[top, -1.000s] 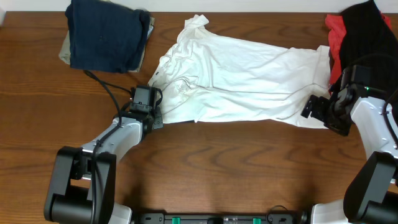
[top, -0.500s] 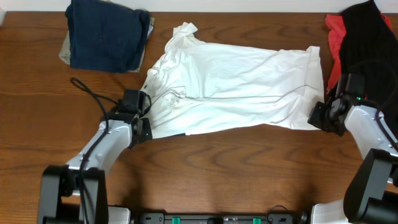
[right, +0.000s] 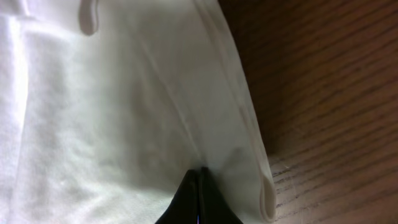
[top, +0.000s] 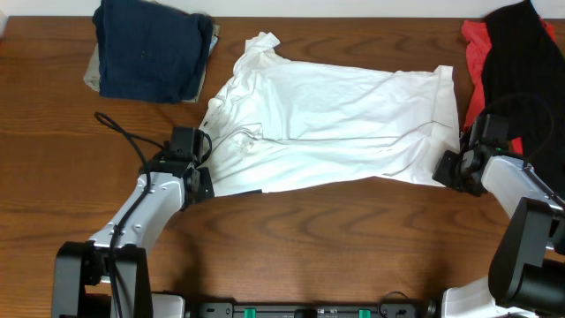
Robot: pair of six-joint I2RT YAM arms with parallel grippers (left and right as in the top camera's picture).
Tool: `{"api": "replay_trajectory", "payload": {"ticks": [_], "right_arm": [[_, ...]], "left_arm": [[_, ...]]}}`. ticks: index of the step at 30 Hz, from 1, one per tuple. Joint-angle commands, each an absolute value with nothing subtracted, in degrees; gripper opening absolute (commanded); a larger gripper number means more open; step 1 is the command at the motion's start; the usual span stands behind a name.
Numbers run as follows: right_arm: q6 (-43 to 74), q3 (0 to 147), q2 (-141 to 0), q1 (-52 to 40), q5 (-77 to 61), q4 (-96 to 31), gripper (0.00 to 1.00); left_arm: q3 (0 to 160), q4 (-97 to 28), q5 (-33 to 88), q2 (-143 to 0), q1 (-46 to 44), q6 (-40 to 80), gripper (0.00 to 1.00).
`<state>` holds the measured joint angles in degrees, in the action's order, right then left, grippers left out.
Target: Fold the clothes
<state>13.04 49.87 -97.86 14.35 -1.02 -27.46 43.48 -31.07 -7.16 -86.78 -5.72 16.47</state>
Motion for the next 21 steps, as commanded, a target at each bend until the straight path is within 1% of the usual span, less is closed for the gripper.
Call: {"api": "replay_trajectory", "payload": {"ticks": [1,9,15,17,19,21], "right_arm": [[14.8,48.9,-101.9,17.1,1.7,-28.2,0.01],[19.7,48.9,-102.2,22.6,2.1,-34.8,0.01],[19.7,49.1,-101.3,25.9,0.6,-41.4,0.01],[19.7,49.1,-100.7,26.0,0.6,-43.2,0.01],[19.7,49.1,-99.7,26.0,0.6,-44.8,0.01],[19.6,49.1,-98.2,26.0,0.3,-45.7,0.01]], "left_arm": [[42.9,-32.1,-11.5,-86.3,-5.4,15.9,0.06],[42.9,-35.7,-12.7,-86.3,-5.4,15.9,0.06],[45.4,-45.6,-12.7,-86.3,-5.4,16.2,0.06],[46.5,-48.8,-12.7,-86.3,-5.4,18.2,0.06],[47.5,-49.4,-11.5,-86.0,-5.6,20.0,0.06],[48.5,-49.9,-7.6,-85.4,-5.6,20.1,0.06]]}}
